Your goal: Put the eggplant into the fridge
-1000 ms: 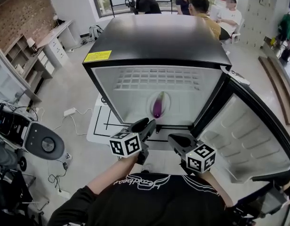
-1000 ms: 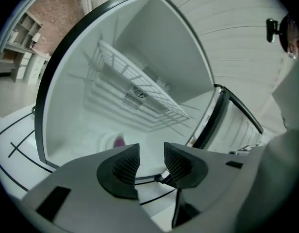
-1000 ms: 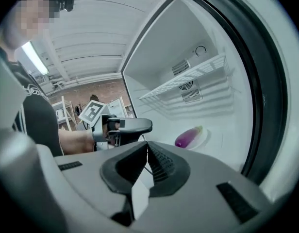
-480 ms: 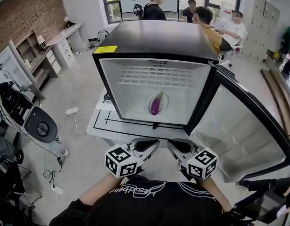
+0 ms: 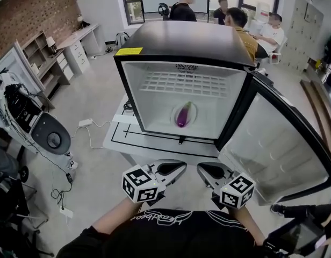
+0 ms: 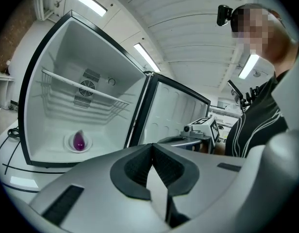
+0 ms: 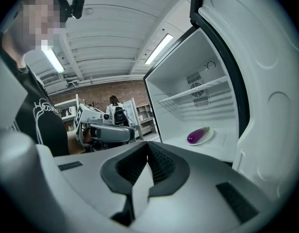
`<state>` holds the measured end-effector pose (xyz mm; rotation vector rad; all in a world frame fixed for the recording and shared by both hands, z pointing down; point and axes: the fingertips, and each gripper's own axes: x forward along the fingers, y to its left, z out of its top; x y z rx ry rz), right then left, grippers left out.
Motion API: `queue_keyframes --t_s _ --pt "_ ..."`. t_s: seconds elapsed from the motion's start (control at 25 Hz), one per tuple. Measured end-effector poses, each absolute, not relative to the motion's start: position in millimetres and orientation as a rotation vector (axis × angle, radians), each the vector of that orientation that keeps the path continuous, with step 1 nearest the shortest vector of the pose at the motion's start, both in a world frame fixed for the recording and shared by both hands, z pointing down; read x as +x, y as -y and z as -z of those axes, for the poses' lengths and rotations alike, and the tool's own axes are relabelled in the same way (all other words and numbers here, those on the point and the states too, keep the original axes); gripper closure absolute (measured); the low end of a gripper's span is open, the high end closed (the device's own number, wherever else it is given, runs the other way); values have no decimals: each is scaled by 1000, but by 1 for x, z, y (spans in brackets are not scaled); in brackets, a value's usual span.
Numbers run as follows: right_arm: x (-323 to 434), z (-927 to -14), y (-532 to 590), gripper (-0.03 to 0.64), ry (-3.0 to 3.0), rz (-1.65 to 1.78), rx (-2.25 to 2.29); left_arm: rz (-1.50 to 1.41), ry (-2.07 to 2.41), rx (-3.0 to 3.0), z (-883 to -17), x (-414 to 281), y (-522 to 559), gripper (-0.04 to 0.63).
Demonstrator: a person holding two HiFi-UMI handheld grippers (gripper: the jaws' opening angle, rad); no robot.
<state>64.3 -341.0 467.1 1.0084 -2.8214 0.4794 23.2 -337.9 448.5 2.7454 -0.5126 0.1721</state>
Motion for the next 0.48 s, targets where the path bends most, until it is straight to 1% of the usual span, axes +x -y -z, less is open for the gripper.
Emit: queue_keyframes --t_s 0.16,0.48 --pt "48 -467 320 608 2838 -500 1009 -185 470 2750 -447 11 313 588" --pt "-9 -458 249 608 2814 -523 1016 -138 414 2736 -435 -36 249 588"
